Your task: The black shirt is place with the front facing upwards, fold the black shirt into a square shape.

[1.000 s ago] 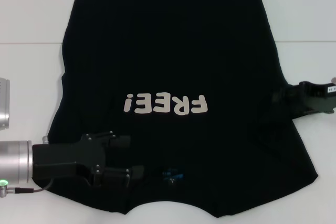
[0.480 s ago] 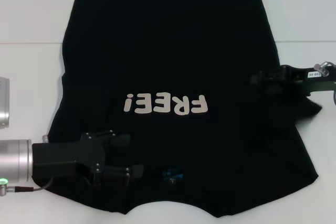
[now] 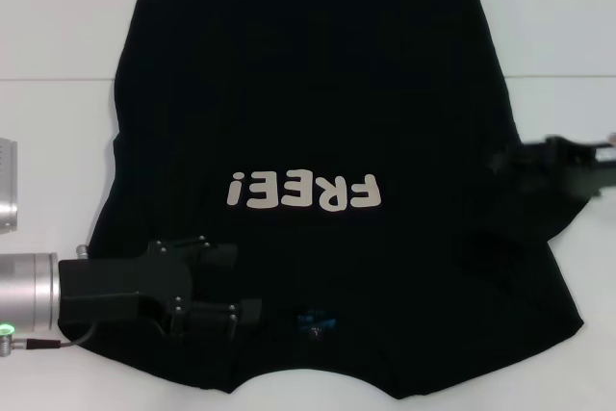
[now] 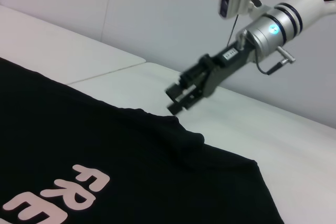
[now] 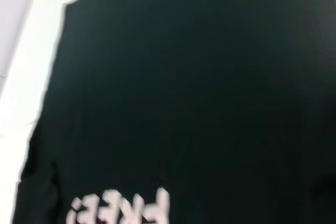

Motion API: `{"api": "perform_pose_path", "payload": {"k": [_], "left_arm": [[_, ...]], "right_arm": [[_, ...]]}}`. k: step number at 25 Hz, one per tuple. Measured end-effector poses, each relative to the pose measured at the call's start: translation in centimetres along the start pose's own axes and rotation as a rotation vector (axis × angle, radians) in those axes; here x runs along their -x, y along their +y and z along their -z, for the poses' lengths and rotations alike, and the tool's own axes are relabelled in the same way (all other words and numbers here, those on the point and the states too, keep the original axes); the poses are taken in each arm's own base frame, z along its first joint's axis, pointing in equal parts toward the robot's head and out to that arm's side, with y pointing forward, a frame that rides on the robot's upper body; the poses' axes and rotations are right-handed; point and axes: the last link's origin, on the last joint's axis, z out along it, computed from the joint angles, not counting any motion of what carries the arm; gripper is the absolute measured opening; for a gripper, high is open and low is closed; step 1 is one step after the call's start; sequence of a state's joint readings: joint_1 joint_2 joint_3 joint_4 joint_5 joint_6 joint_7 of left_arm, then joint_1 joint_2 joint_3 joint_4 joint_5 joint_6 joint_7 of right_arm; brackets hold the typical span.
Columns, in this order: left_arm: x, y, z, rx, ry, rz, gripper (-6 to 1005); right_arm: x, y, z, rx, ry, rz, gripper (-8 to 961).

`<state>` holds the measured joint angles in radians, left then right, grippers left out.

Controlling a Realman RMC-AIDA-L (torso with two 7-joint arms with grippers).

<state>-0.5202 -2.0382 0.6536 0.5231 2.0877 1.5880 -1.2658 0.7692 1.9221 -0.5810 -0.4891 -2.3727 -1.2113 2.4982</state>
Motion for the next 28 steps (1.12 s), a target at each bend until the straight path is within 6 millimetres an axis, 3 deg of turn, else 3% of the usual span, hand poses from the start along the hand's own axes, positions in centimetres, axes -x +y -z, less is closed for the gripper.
{"api": "perform_pose_path", "payload": {"k": [9, 28], "left_arm": [[0.0, 0.0, 0.1, -0.002, -0.002, -0.002, 921], [0.0, 0.0, -0.1, 0.002, -0.006, -0.005, 920]], "right_arm": [[-3.0, -2.2, 0.8, -0.032, 0.115, -0.083, 716], [-3.0, -2.8, 1.3, -0.065, 0.135, -0.085, 715]]}}
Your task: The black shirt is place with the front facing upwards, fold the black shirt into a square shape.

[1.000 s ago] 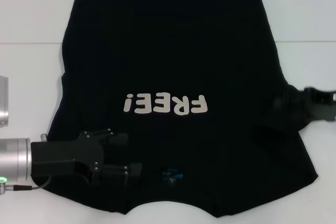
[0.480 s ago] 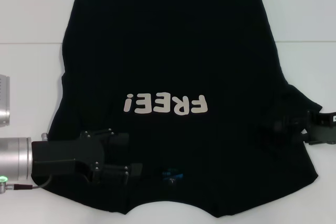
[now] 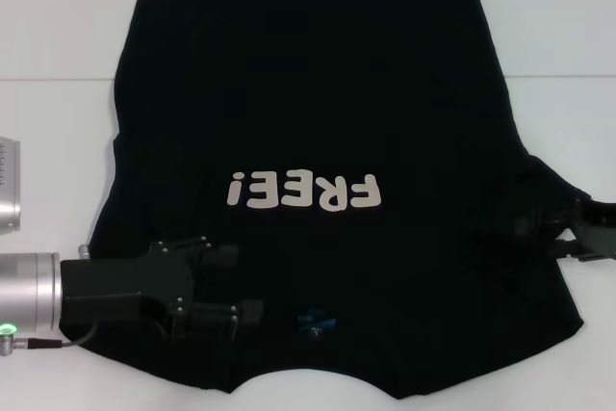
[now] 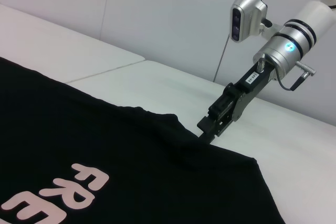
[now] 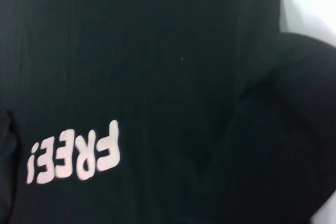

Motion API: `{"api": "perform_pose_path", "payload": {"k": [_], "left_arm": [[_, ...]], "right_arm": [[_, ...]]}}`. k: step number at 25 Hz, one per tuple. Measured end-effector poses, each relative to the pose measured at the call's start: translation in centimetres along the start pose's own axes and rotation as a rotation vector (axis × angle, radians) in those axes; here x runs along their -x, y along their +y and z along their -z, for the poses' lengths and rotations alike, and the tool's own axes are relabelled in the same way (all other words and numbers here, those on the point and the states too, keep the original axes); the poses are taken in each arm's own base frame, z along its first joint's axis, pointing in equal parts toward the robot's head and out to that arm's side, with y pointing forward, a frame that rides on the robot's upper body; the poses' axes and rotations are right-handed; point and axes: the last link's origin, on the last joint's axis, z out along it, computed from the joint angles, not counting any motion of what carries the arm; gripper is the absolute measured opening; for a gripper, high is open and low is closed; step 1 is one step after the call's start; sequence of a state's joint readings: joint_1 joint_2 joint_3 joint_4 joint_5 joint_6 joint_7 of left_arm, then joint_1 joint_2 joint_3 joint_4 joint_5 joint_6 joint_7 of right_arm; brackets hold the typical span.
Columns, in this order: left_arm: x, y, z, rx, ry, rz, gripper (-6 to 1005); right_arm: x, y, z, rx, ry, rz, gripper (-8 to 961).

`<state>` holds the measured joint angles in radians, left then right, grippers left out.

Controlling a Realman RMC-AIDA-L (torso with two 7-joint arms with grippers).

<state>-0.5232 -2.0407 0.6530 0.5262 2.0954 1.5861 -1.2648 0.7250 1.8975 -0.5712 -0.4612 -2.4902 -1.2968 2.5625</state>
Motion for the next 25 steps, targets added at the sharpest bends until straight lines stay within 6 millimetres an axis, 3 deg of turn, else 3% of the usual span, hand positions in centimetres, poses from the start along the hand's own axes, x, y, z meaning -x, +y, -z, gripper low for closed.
{"api": "perform_pose_path", "payload": {"k": [12, 25], "left_arm": [[0.0, 0.0, 0.0, 0.0, -0.001, 0.0, 920], [0.1, -0.2, -0.1, -0.014, -0.007, 0.002, 920]], "right_arm": [[0.8, -1.1, 1.4, -0.033, -0.035, -0.023, 715], [1.3, -0.8, 0.5, -0.055, -0.065, -0.008, 715]]}}
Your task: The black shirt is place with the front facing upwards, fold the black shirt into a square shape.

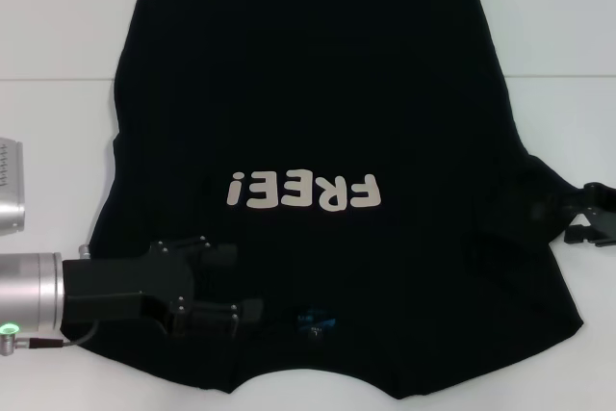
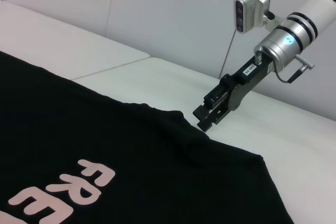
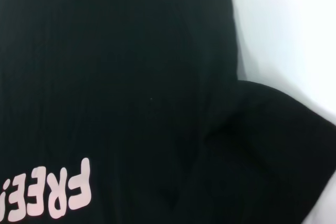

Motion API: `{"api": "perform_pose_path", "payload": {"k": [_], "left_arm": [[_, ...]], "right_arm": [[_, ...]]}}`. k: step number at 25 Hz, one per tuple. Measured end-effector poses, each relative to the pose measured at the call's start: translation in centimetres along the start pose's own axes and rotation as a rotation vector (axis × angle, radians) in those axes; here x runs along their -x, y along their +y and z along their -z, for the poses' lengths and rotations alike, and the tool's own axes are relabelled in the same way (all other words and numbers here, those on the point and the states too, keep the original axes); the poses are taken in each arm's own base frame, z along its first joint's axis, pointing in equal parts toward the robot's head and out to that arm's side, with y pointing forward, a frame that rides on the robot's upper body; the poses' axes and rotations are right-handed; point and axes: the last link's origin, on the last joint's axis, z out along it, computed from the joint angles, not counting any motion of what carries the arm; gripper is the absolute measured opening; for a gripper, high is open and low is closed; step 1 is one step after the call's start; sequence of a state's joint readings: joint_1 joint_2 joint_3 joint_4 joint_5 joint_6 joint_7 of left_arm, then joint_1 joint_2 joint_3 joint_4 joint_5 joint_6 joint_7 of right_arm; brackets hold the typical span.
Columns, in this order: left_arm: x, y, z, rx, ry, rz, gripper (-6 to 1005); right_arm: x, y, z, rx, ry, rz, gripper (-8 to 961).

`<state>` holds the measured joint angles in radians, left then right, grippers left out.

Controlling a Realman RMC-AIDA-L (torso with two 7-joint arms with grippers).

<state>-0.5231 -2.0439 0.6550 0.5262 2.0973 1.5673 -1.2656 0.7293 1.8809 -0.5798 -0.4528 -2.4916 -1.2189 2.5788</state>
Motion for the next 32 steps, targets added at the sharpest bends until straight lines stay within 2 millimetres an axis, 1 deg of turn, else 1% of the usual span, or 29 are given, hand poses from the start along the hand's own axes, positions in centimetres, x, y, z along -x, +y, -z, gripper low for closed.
{"api": "perform_pose_path", "payload": {"k": [22, 32], "left_arm": [[0.0, 0.0, 0.0, -0.003, -0.002, 0.0, 921], [0.1, -0.2, 0.0, -0.015, -0.006, 0.001, 921]], "right_arm": [[0.0, 1.2, -1.4, 0.008, -0.014, 0.02, 715], [1.2, 2.7, -1.7, 0.042, -0.056, 0.037, 715]]}}
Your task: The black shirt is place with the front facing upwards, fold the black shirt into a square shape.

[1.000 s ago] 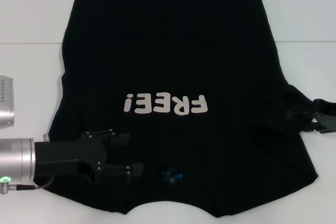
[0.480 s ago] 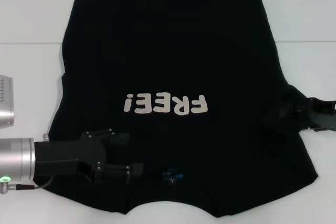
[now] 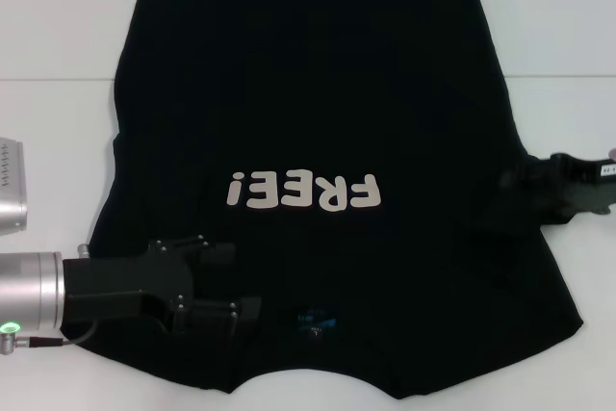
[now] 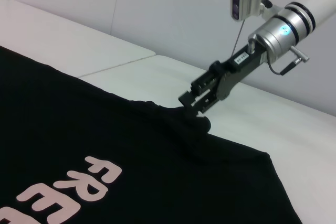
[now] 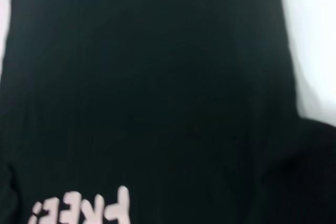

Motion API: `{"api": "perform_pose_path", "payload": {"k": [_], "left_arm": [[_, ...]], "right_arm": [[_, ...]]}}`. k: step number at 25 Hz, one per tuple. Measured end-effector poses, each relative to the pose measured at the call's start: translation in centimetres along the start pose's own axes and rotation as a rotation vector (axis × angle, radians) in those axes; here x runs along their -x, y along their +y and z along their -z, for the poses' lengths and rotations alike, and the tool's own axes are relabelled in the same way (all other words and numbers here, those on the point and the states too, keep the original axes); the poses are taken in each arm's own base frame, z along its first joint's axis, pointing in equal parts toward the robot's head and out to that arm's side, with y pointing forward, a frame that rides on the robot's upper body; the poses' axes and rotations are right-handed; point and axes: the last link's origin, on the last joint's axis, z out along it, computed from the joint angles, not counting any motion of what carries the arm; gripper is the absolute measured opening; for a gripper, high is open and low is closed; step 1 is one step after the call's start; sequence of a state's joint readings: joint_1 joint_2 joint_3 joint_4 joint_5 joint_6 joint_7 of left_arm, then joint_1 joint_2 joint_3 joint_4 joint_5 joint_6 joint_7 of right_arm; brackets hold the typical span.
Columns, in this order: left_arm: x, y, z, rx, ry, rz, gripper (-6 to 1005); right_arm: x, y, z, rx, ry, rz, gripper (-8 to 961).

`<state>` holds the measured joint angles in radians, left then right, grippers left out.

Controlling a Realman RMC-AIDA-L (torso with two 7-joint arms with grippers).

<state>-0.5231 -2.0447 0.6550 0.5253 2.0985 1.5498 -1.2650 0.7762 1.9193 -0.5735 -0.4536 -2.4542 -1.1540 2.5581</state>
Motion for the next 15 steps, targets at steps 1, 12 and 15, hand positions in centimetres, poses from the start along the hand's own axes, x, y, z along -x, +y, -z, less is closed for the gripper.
{"api": "perform_pose_path", "payload": {"k": [1, 12, 15], "left_arm": [[0.0, 0.0, 0.0, 0.0, 0.0, 0.0, 921], [0.0, -0.2, 0.0, -0.012, -0.004, -0.001, 919], [-0.1, -0.2, 0.0, -0.011, -0.004, -0.003, 920]], "right_arm": [[0.2, 0.2, 0.0, 0.009, -0.007, 0.001, 715], [0.8, 0.3, 1.2, 0.089, -0.053, 0.0, 715], [1.0, 0.4, 1.2, 0.083, -0.051, 0.009, 715]]}}
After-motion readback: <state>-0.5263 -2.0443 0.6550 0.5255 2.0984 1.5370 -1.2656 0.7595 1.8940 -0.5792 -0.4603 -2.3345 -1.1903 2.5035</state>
